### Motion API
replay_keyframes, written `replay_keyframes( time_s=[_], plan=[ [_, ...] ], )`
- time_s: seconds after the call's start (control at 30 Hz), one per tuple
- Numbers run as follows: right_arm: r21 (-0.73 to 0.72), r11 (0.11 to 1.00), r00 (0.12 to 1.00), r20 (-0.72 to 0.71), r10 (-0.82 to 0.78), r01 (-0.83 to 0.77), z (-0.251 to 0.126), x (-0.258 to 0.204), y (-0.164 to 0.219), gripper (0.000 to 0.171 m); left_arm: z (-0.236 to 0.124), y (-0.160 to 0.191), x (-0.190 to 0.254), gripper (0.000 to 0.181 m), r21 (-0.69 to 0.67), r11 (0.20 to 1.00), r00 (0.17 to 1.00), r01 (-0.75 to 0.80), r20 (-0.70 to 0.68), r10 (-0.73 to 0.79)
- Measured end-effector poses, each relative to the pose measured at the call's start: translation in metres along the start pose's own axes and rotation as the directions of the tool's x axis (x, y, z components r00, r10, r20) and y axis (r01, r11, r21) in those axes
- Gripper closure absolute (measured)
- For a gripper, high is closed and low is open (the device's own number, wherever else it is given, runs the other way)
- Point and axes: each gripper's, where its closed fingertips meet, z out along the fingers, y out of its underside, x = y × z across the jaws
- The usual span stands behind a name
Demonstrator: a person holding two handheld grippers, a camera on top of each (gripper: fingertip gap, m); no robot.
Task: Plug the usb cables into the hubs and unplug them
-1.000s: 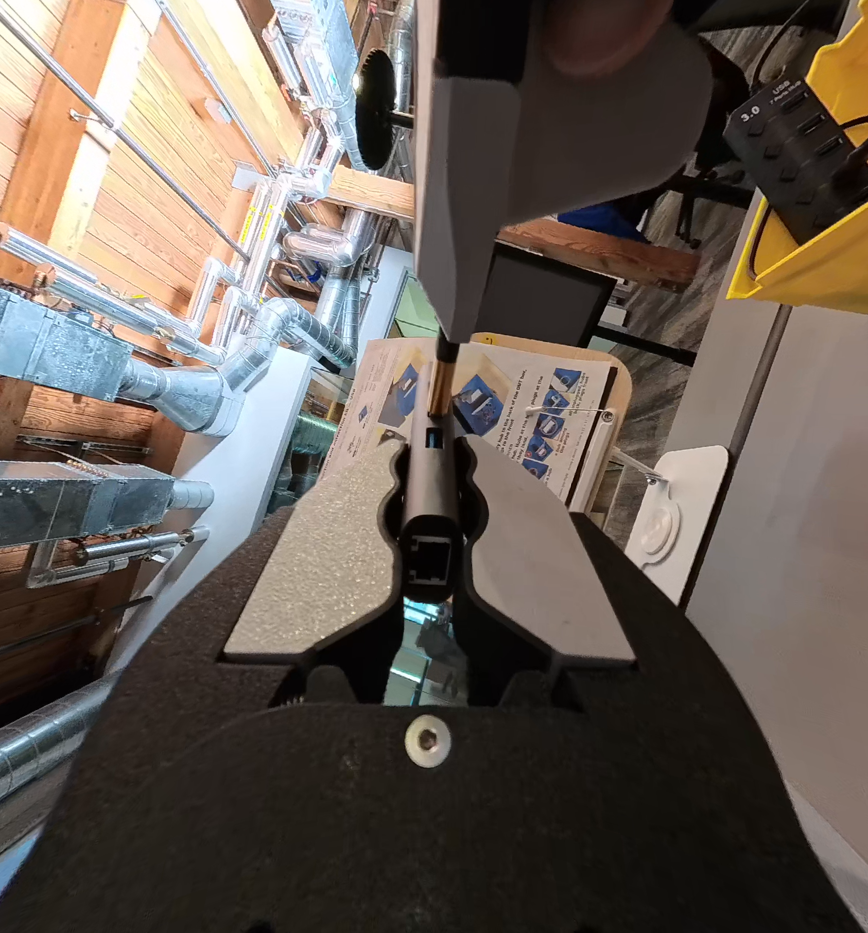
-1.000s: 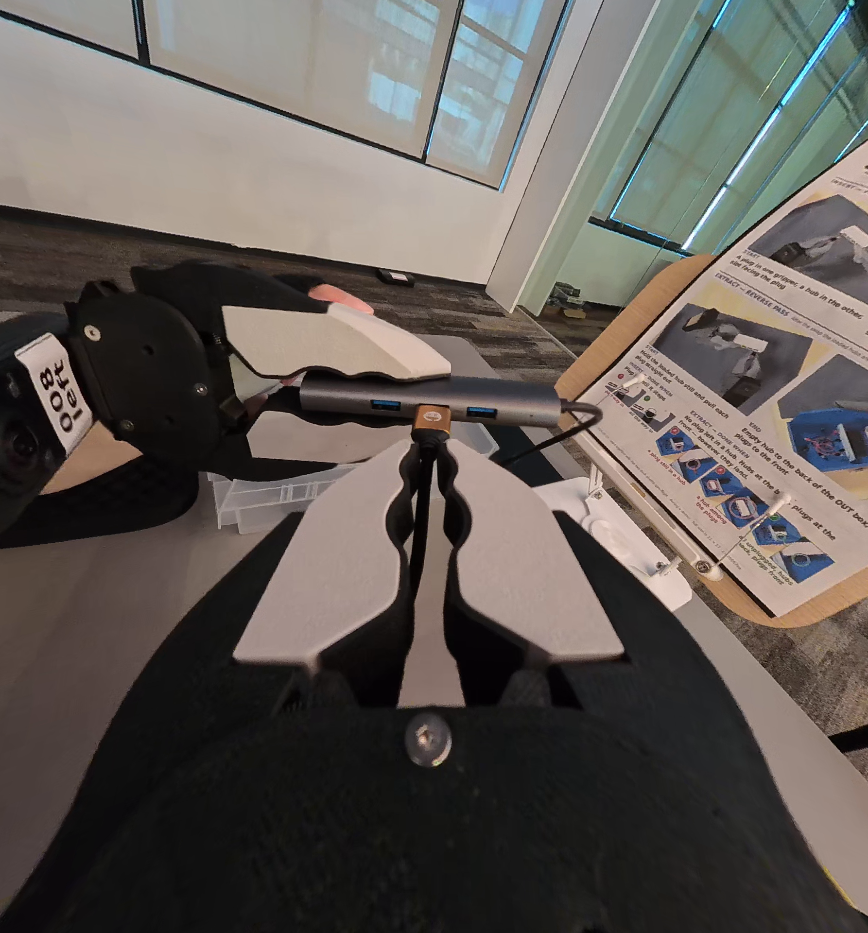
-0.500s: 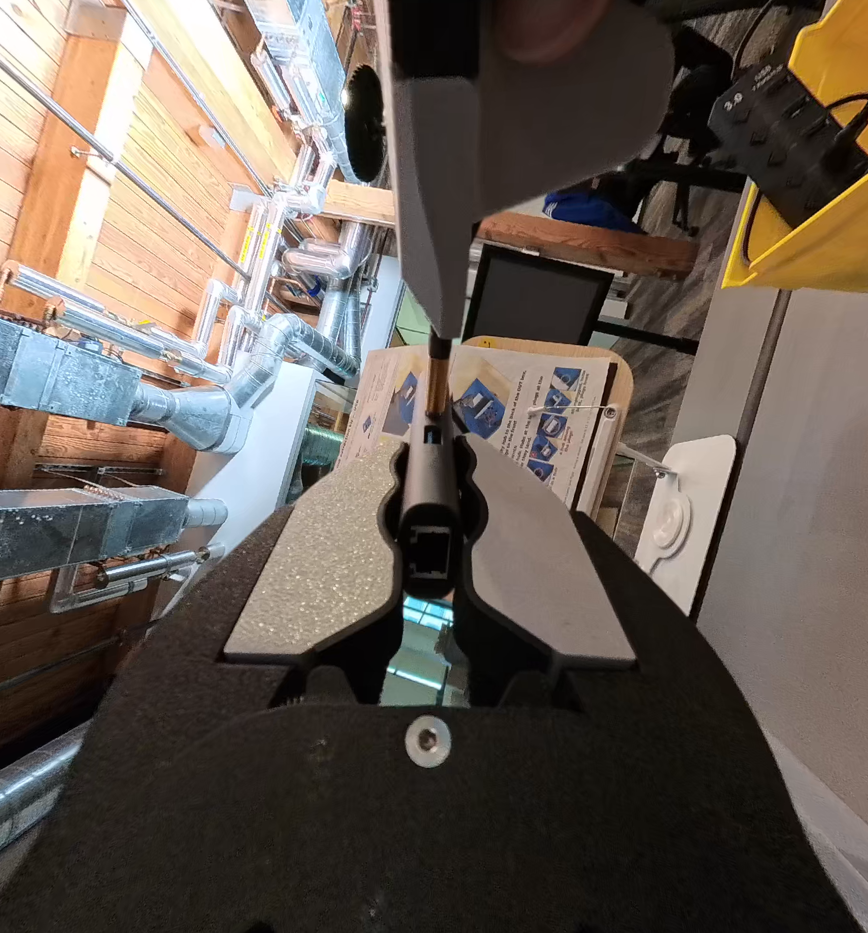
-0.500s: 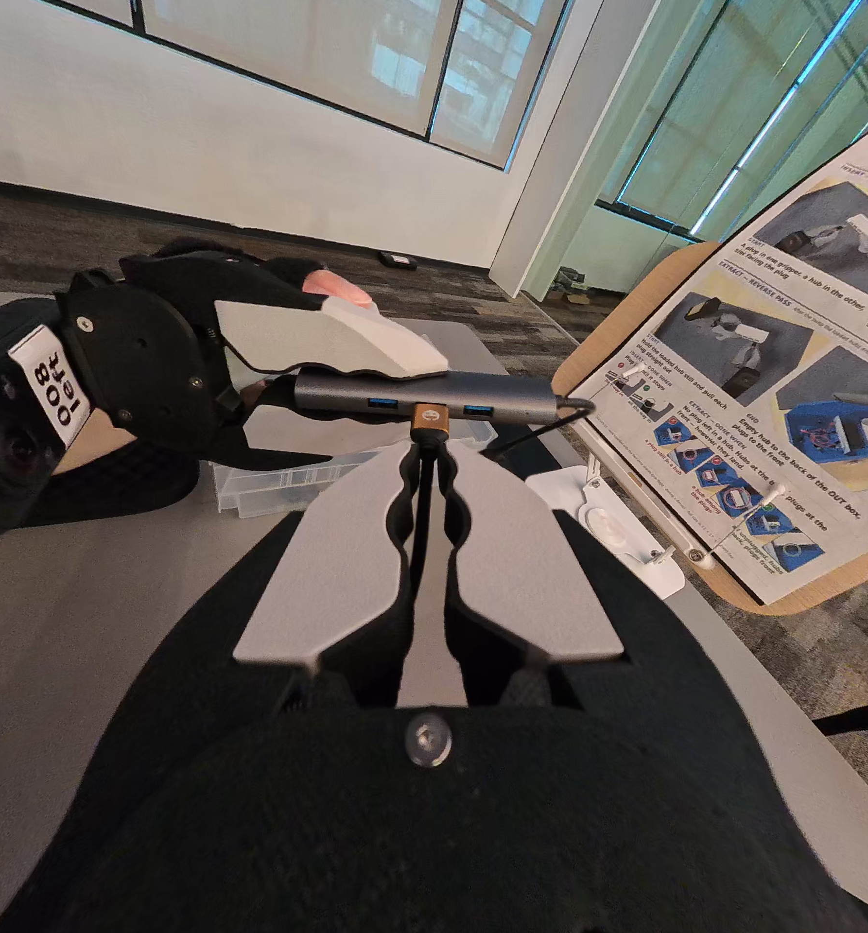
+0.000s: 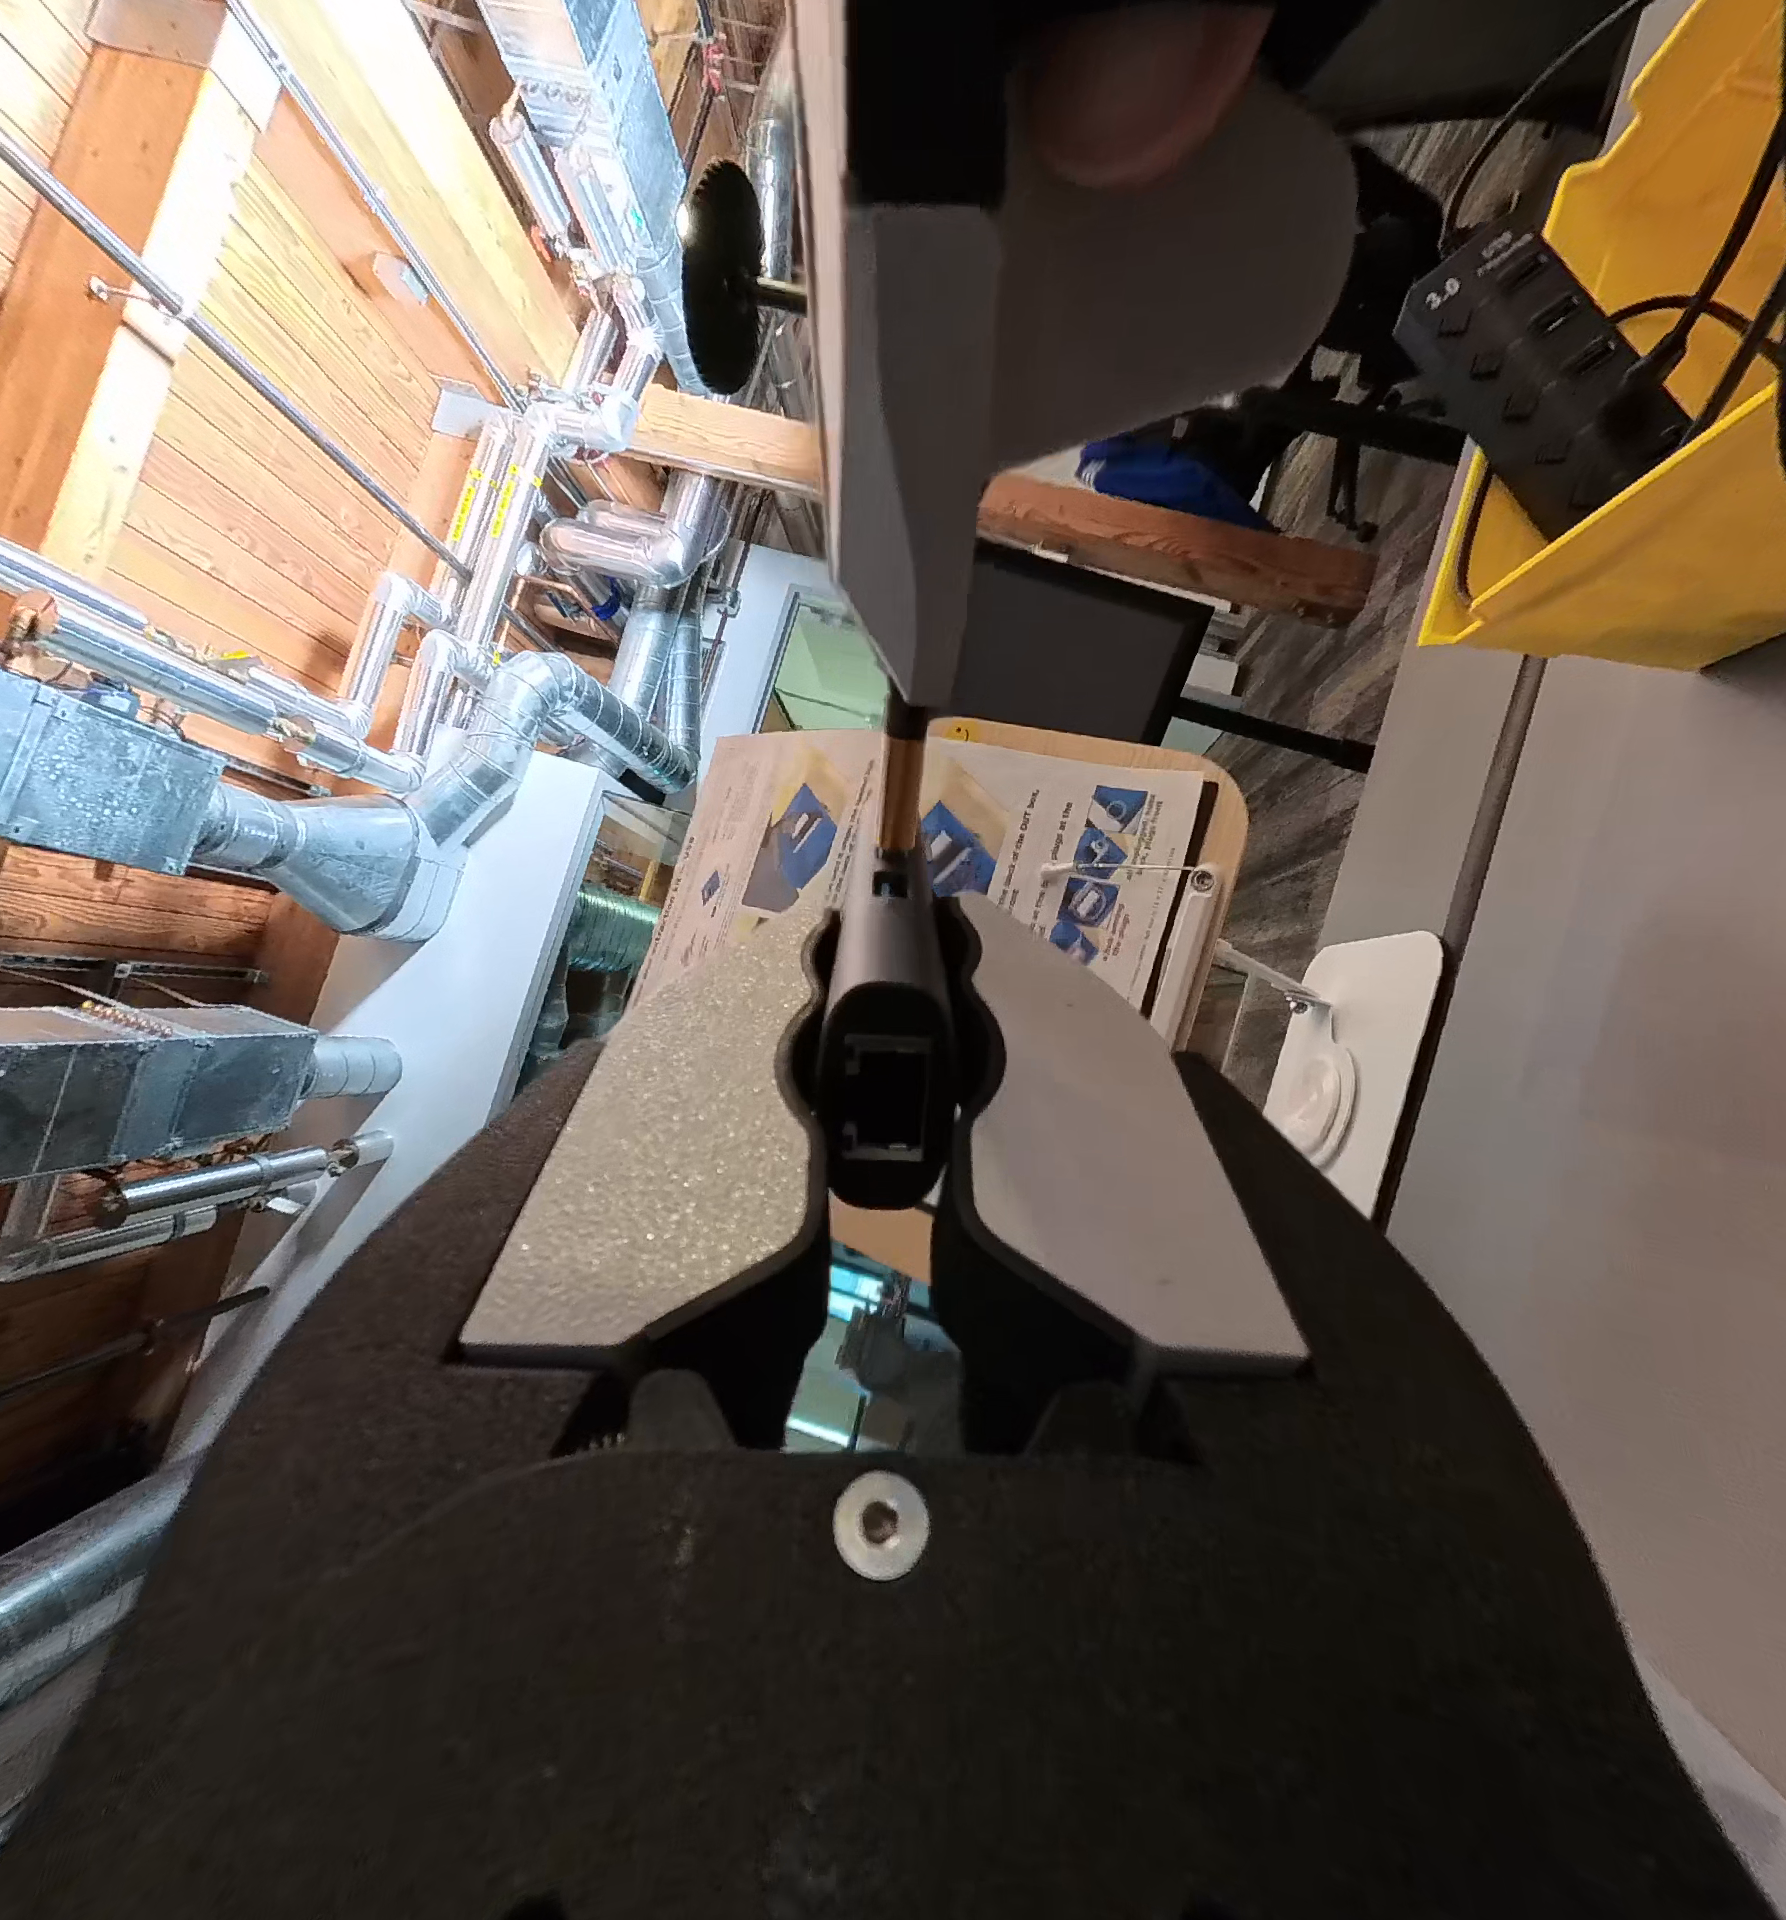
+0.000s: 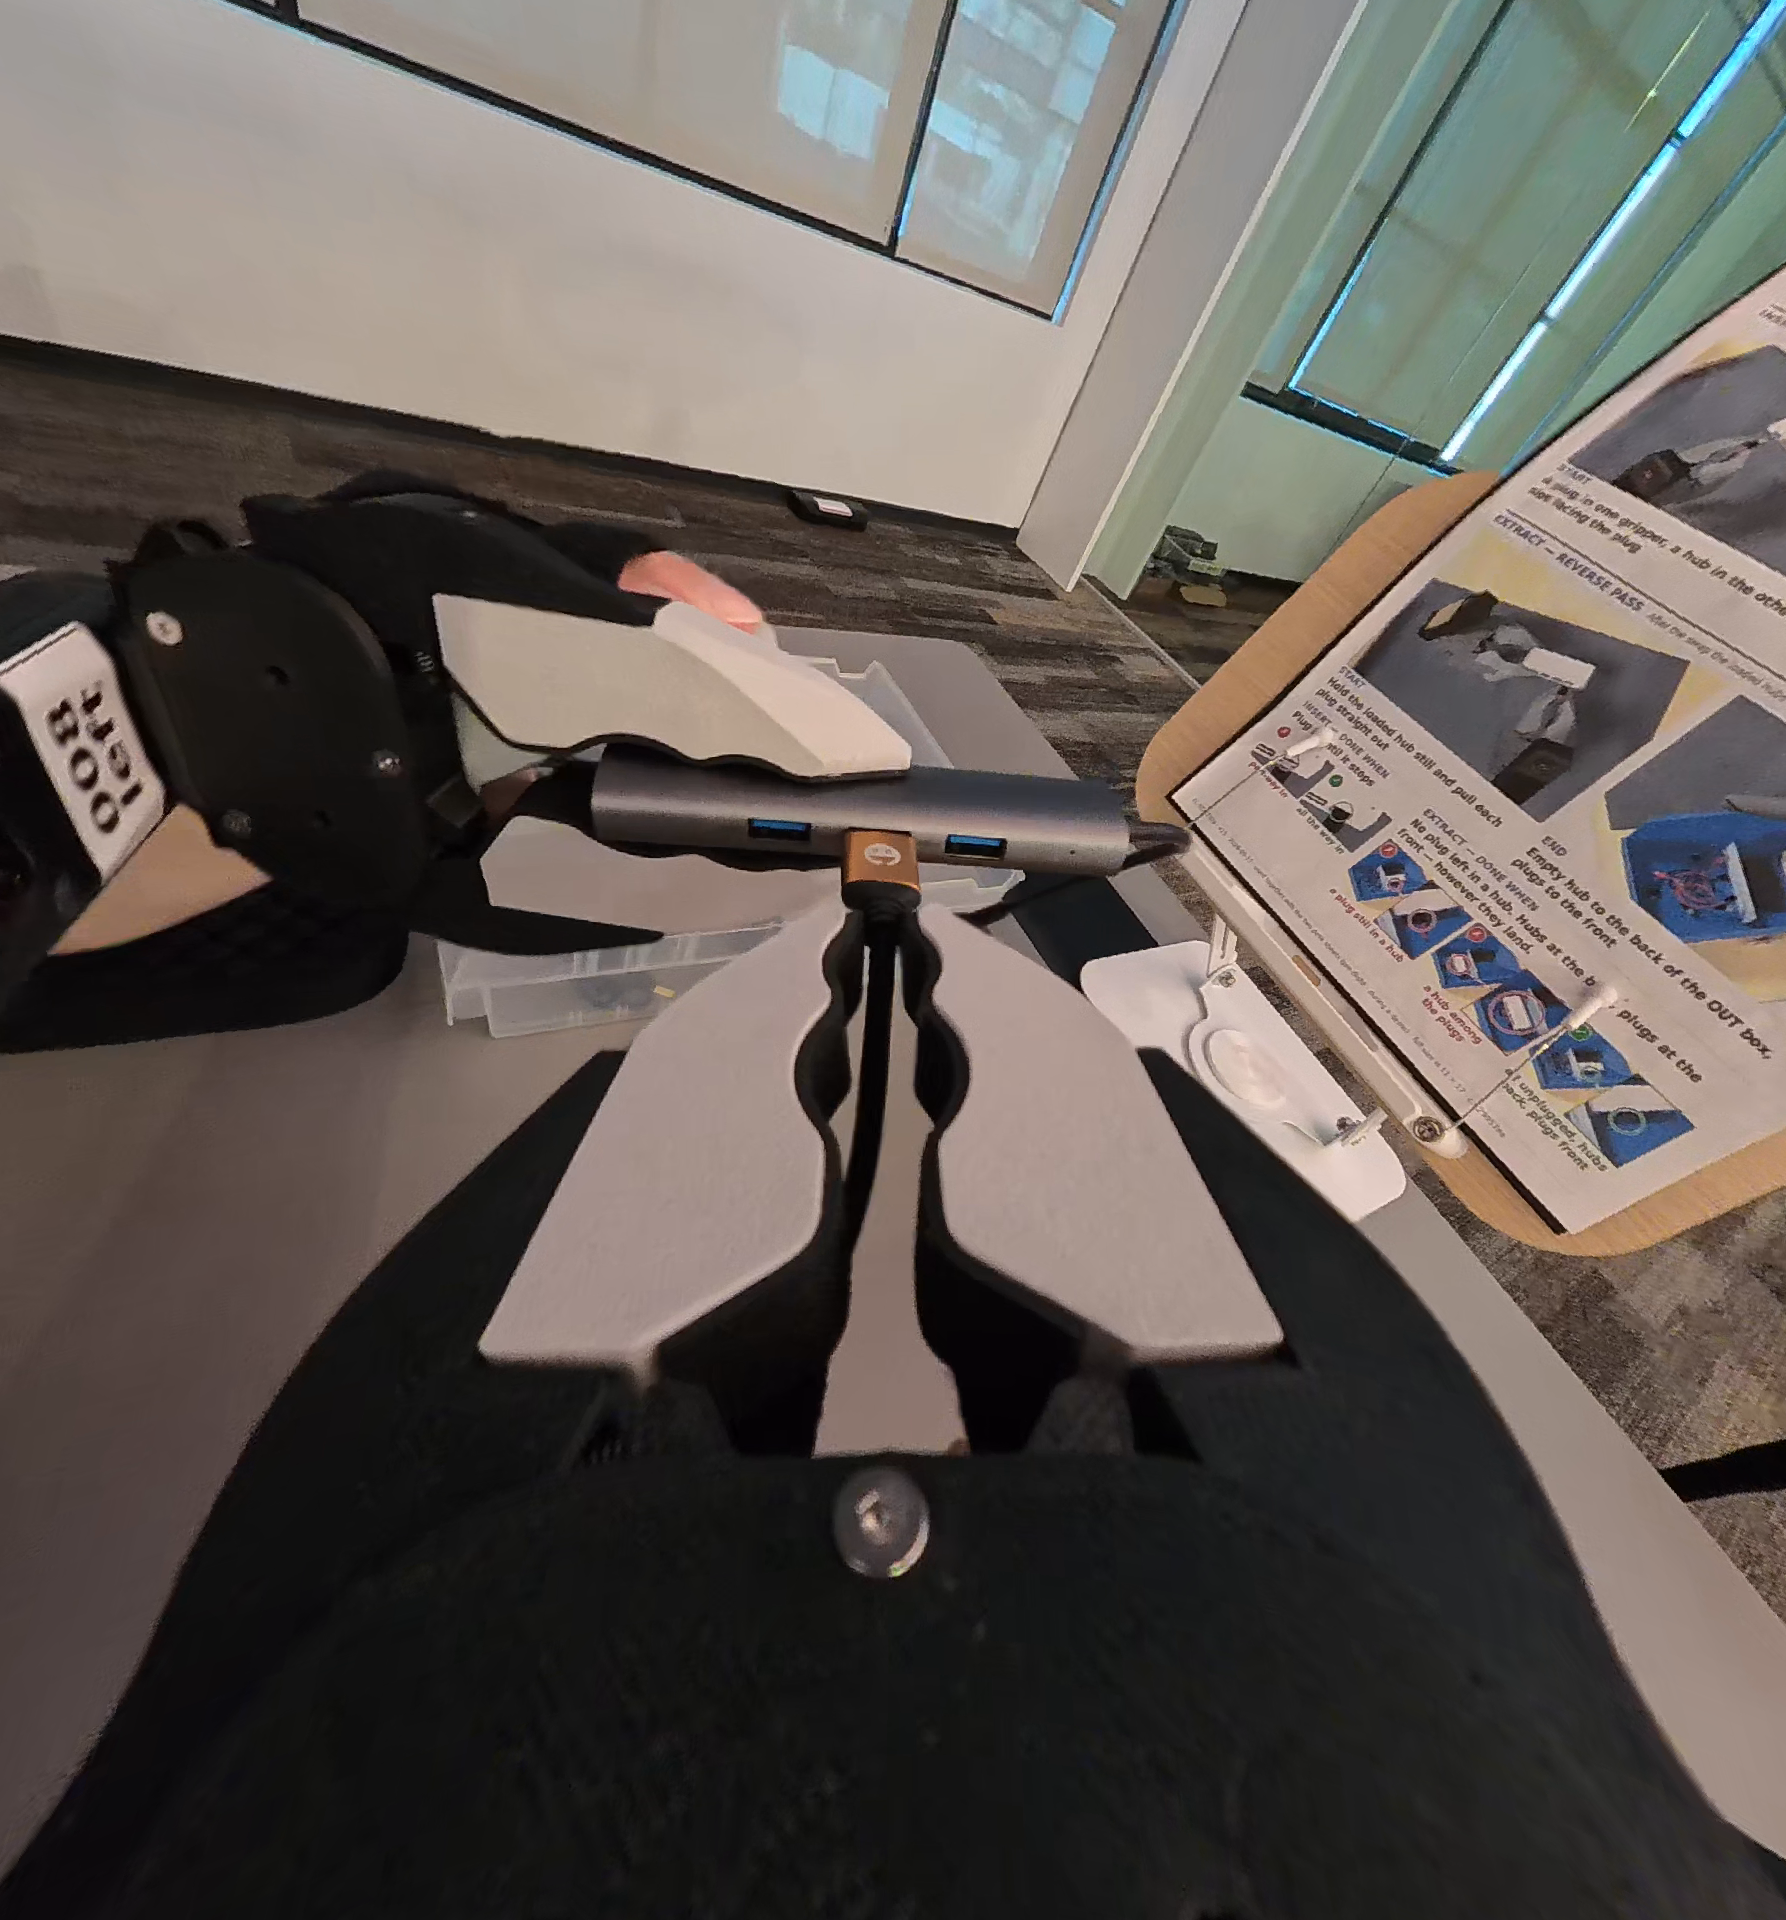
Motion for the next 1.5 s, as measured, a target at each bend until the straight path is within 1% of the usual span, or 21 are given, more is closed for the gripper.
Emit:
replay_keyframes(
  time_s=[0.07, 0.13, 0.17, 0.23, 0.3, 0.37, 0.43, 0.47, 0.53, 0.63, 0.7, 0.8, 0.93, 1.03, 1.13, 1.2, 1.27, 1.33, 1.37, 1.43, 1.5],
  plan=[
    [0.010, 1.000, 0.999, 0.031, -0.011, 0.011, -0.006, -0.004, -0.005, 0.162, -0.002, -0.005, -0.006, 0.164, 0.027, 1.000, 1.000, 0.000, 0.012, 0.000],
    [-0.014, 1.000, 0.998, 0.054, -0.025, 0.026, -0.017, -0.006, -0.005, 0.141, -0.005, -0.008, -0.010, 0.165, 0.038, 0.999, 1.000, 0.000, 0.010, -0.001],
    [-0.001, 0.998, 0.996, 0.076, -0.056, 0.057, -0.025, -0.009, -0.008, 0.139, -0.007, -0.011, -0.010, 0.165, 0.064, 0.998, 1.000, -0.009, 0.006, 0.009],
    [0.085, 0.989, 0.985, 0.116, -0.127, 0.118, -0.046, -0.014, -0.020, 0.139, -0.009, -0.013, -0.007, 0.165, 0.090, 0.996, 1.000, 0.009, -0.029, -0.006],
    [0.200, 0.968, 0.980, 0.097, -0.176, 0.154, -0.065, -0.009, -0.033, 0.140, -0.013, -0.021, -0.001, 0.164, 0.162, 0.986, 0.995, 0.041, -0.093, -0.026],
    [0.284, 0.942, 0.978, 0.055, -0.201, 0.178, -0.074, 0.003, -0.037, 0.143, -0.020, -0.033, 0.004, 0.164, 0.240, 0.967, 0.986, 0.089, -0.157, -0.051],
    [0.333, 0.921, 0.969, 0.068, -0.236, 0.201, -0.072, 0.007, -0.030, 0.144, -0.028, -0.045, 0.003, 0.165, 0.313, 0.941, 0.980, 0.130, -0.183, -0.074],
    [0.350, 0.905, 0.954, 0.083, -0.288, 0.243, -0.067, 0.004, -0.024, 0.146, -0.032, -0.049, 0.003, 0.165, 0.338, 0.929, 0.976, 0.151, -0.203, -0.085],
    [0.369, 0.845, 0.901, 0.043, -0.432, 0.388, -0.056, -0.005, -0.012, 0.146, -0.036, -0.055, 0.001, 0.165, 0.364, 0.914, 0.970, 0.180, -0.218, -0.104],
    [0.256, 0.800, 0.831, -0.024, -0.556, 0.543, -0.035, -0.009, 0.002, 0.141, -0.041, -0.061, 0.003, 0.165, 0.385, 0.895, 0.954, 0.227, -0.274, -0.124],
    [0.258, 0.772, 0.803, -0.029, -0.595, 0.581, -0.029, -0.018, 0.001, 0.141, -0.043, -0.064, 0.005, 0.164, 0.394, 0.879, 0.938, 0.267, -0.318, -0.142],
    [0.227, 0.757, 0.778, -0.004, -0.628, 0.613, -0.022, -0.025, 0.007, 0.149, -0.045, -0.063, 0.008, 0.165, 0.388, 0.863, 0.909, 0.324, -0.382, -0.169],
    [0.202, 0.751, 0.765, 0.016, -0.644, 0.629, -0.017, -0.029, 0.012, 0.149, -0.048, -0.064, 0.011, 0.165, 0.385, 0.830, 0.863, 0.403, -0.461, -0.206],
    [0.177, 0.752, 0.761, 0.023, -0.648, 0.635, -0.013, -0.029, 0.015, 0.150, -0.049, -0.065, 0.013, 0.164, 0.376, 0.819, 0.843, 0.434, -0.491, -0.220],
    [0.114, 0.785, 0.781, 0.087, -0.618, 0.609, -0.010, -0.027, 0.025, 0.151, -0.046, -0.062, 0.018, 0.164, 0.335, 0.814, 0.806, 0.475, -0.538, -0.248],
    [0.090, 0.789, 0.786, 0.079, -0.614, 0.608, -0.008, -0.023, 0.026, 0.152, -0.041, -0.058, 0.016, 0.160, 0.305, 0.805, 0.790, 0.510, -0.536, -0.297],
    [0.061, 0.810, 0.808, 0.055, -0.586, 0.583, -0.011, -0.014, 0.025, 0.152, -0.036, -0.048, 0.008, 0.154, 0.270, 0.804, 0.791, 0.529, -0.502, -0.351],
    [0.043, 0.844, 0.845, -0.006, -0.535, 0.535, -0.019, 0.005, 0.021, 0.152, -0.031, -0.033, -0.007, 0.149, 0.231, 0.800, 0.789, 0.554, -0.452, -0.416],
    [0.021, 0.876, 0.875, -0.050, -0.481, 0.482, -0.024, 0.020, 0.020, 0.152, -0.029, -0.025, -0.015, 0.148, 0.214, 0.794, 0.786, 0.568, -0.425, -0.448],
    [-0.047, 0.944, 0.931, -0.158, -0.330, 0.327, -0.039, 0.060, 0.027, 0.152, -0.027, -0.007, -0.030, 0.149, 0.180, 0.787, 0.782, 0.590, -0.371, -0.501],
    [-0.087, 0.978, 0.930, -0.302, -0.208, 0.190, -0.059, 0.102, 0.039, 0.153, -0.025, 0.009, -0.034, 0.151, 0.125, 0.801, 0.782, 0.585, -0.348, -0.517]
  ],
)
